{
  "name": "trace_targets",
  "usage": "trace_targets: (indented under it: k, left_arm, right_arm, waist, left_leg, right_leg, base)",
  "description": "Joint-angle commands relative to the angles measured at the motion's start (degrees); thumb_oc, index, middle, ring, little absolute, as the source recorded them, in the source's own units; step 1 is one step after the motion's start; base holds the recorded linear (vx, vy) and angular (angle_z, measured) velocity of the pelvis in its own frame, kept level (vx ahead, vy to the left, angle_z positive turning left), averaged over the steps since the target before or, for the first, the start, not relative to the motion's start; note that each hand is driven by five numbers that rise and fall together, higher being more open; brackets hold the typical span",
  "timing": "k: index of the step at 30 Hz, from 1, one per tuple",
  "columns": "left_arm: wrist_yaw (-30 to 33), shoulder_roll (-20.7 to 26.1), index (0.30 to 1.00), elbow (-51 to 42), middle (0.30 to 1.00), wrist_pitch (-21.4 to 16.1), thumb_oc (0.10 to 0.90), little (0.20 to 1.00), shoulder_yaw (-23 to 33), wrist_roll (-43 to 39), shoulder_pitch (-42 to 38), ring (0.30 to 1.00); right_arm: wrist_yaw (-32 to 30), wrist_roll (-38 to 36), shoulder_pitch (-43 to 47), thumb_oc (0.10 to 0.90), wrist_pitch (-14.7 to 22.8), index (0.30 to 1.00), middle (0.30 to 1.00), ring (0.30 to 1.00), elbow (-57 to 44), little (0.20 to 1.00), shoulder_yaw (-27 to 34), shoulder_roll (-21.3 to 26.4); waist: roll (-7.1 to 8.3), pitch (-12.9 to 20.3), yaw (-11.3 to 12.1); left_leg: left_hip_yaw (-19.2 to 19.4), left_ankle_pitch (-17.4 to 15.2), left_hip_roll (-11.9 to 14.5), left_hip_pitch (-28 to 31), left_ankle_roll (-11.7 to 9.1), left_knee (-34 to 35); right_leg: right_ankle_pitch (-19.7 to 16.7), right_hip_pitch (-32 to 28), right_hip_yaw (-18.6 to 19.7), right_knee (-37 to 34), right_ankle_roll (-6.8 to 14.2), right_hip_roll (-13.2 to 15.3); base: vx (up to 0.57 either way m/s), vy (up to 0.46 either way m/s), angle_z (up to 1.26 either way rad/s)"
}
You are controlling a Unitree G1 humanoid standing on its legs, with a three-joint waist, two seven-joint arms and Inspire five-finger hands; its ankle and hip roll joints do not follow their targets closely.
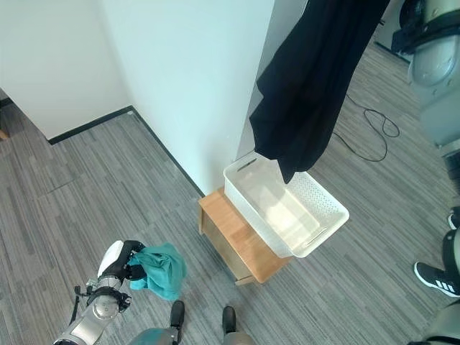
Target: Pick up bed clothes into laundry basket.
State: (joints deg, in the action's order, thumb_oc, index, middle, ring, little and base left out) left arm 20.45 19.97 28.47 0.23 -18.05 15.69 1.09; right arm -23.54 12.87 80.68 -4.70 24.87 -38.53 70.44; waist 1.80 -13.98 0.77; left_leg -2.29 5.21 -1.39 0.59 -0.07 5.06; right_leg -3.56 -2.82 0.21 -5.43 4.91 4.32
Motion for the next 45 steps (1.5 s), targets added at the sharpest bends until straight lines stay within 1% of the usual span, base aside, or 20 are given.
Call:
trace_targets:
  k: [1,10,18,22,27,36,40,44,45]
  left_arm:
    - [1.74,2.95,0.300,-2.80,0.300,-3.39,0.400,0.300,-2.44,-0.87,-2.13,0.300]
    - [1.68,2.95,0.300,-2.54,0.300,-3.47,0.400,0.300,-2.35,-0.72,-1.72,0.300]
    - [1.62,2.67,0.300,-2.43,0.300,-3.55,0.400,0.300,-2.65,-0.85,-1.94,0.300]
    - [1.41,2.95,0.300,-2.12,0.300,-3.62,0.400,0.300,-3.05,-0.79,-1.96,0.300]
    - [1.44,3.27,0.300,-1.38,0.300,-3.68,0.400,0.300,-2.97,-1.32,-2.20,0.300]
    - [1.58,2.91,0.300,-0.62,0.300,-3.50,0.400,0.300,-3.34,-1.40,-2.60,0.300]
    - [1.49,2.76,0.300,-0.62,0.300,-3.41,0.400,0.300,-3.46,-1.04,-2.48,0.300]
    - [1.49,2.28,0.300,-0.62,0.300,-3.15,0.400,0.300,-3.27,-0.79,-2.55,0.300]
    - [1.49,2.40,0.300,-0.62,0.300,-3.15,0.400,0.300,-3.28,-0.79,-2.52,0.300]
  right_arm:
    - [-4.83,-1.72,10.66,0.400,-0.76,0.300,0.300,0.300,2.98,0.300,-1.53,5.00]
    - [-4.19,-1.39,11.33,0.400,-0.71,0.300,0.300,0.300,2.91,0.300,-3.07,5.14]
    - [-4.63,-1.89,13.68,0.400,-0.53,0.300,0.300,0.300,2.80,0.300,-4.18,4.90]
    - [-4.83,-1.44,14.90,0.400,-0.75,0.300,0.300,0.300,2.70,0.300,-4.59,5.24]
    - [-4.56,-2.24,19.56,0.400,-0.75,0.300,0.300,0.300,6.50,0.300,-9.04,5.46]
    - [-4.32,-3.19,21.57,0.400,-0.83,0.300,0.300,0.300,9.34,0.300,-11.29,5.62]
    - [-4.14,-2.79,19.63,0.400,-0.95,0.300,0.300,0.300,8.39,0.300,-10.40,6.12]
    - [-3.92,-2.09,13.89,0.400,-0.74,0.300,0.300,0.300,3.85,0.300,-5.88,5.97]
    - [-3.92,-2.02,13.42,0.400,-0.77,0.300,0.300,0.300,3.71,0.300,-5.41,6.01]
  waist:
    - [4.12,8.26,0.93]
    - [3.49,8.51,0.40]
    - [3.45,8.91,0.16]
    - [3.99,9.40,0.23]
    - [4.45,9.76,0.32]
    - [4.29,9.63,0.00]
    - [3.77,9.46,-0.35]
    - [2.88,8.87,-0.81]
    - [3.00,8.91,-0.80]
  left_leg:
    - [3.32,-7.66,1.63,1.24,-3.89,-0.06]
    - [3.98,-7.81,1.78,1.50,-4.02,-0.06]
    - [4.05,-7.91,1.70,1.60,-4.03,-0.06]
    - [3.91,-8.05,1.69,1.95,-3.97,-0.06]
    - [3.75,-7.97,1.76,2.04,-4.01,-0.06]
    - [4.04,-8.07,1.87,1.98,-4.00,-0.06]
    - [4.35,-8.10,1.98,2.03,-3.99,-0.06]
    - [4.74,-8.12,1.95,1.94,-3.89,-0.06]
    - [4.74,-8.12,1.95,1.93,-3.90,-0.06]
  right_leg:
    - [5.43,-2.40,-1.73,2.50,3.32,4.72]
    - [5.41,-2.46,-1.61,2.28,3.37,4.90]
    - [5.24,-2.94,-1.77,1.79,3.43,5.00]
    - [5.38,-3.33,-1.84,1.96,3.35,4.93]
    - [5.31,-3.30,-1.73,1.70,3.23,4.61]
    - [5.08,-2.95,-1.46,1.93,3.35,4.62]
    - [5.12,-2.92,-1.39,1.92,3.39,4.80]
    - [5.00,-2.53,-1.15,1.89,3.49,4.98]
    - [5.00,-2.52,-1.15,1.89,3.49,4.98]
  base:
    - [0.00,0.000,0.00]
    - [0.00,0.000,0.00]
    - [0.00,0.000,0.00]
    - [0.00,0.000,0.00]
    - [0.00,0.000,0.00]
    - [0.00,0.000,0.00]
    - [0.00,0.000,-0.01]
    - [0.00,0.002,-0.07]
    - [-0.01,0.006,-0.08]
